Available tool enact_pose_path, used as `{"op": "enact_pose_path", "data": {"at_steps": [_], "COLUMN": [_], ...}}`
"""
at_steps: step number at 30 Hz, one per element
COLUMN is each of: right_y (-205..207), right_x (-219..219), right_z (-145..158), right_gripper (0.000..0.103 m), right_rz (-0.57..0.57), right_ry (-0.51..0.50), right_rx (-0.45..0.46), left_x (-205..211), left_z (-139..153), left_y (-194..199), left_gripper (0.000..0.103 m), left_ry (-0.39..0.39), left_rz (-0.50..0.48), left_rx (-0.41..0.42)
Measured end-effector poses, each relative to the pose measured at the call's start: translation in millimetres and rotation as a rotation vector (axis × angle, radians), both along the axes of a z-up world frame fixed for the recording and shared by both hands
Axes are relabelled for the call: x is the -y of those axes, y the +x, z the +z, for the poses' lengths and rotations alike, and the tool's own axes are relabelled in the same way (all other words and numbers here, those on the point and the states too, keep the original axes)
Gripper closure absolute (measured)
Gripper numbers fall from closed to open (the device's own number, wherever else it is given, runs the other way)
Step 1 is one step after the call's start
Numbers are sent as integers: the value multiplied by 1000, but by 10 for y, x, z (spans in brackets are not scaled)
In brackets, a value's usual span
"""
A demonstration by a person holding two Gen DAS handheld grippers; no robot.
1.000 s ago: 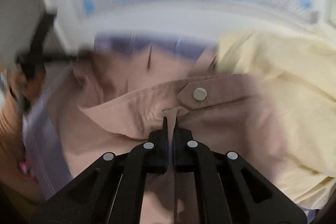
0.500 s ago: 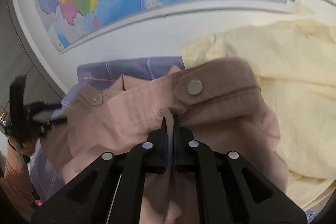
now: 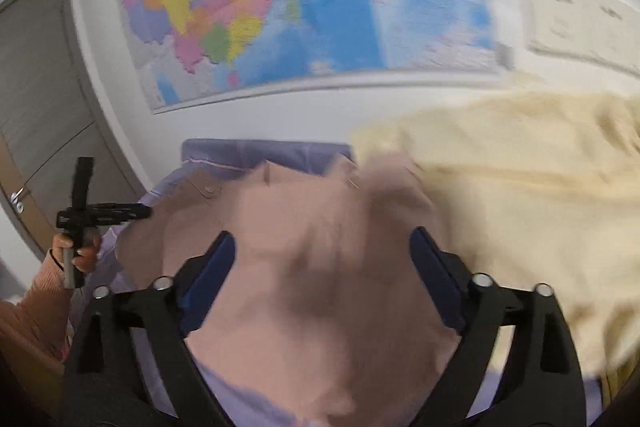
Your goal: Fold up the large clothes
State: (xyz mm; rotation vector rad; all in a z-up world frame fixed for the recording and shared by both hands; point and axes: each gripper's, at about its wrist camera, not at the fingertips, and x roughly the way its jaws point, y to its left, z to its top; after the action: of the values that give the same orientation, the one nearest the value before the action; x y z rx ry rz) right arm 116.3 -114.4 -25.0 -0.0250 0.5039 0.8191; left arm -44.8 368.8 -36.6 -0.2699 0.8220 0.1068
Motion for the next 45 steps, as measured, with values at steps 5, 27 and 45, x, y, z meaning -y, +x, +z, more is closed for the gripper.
{"op": "enact_pose_path", "data": {"at_steps": [5,27,45], "right_y": [31,-710,-285], "right_x": [411,848,314], "right_z": [-497,-359,-475], "right_gripper": [9,97,31], "right_rz": [-35,205,-8], "right_ry": [48,77,-151], "right_rx": [-169,-286,-143], "left_x": [193,716,1042], "left_z": [-121,-387,-130], "left_y": [-288,-750,-71], "left_gripper": [15,79,26], "left_ry": [-59,-289,126], "left_rz": [-95,-256,-214], "left_rx": [18,-80,-77]}}
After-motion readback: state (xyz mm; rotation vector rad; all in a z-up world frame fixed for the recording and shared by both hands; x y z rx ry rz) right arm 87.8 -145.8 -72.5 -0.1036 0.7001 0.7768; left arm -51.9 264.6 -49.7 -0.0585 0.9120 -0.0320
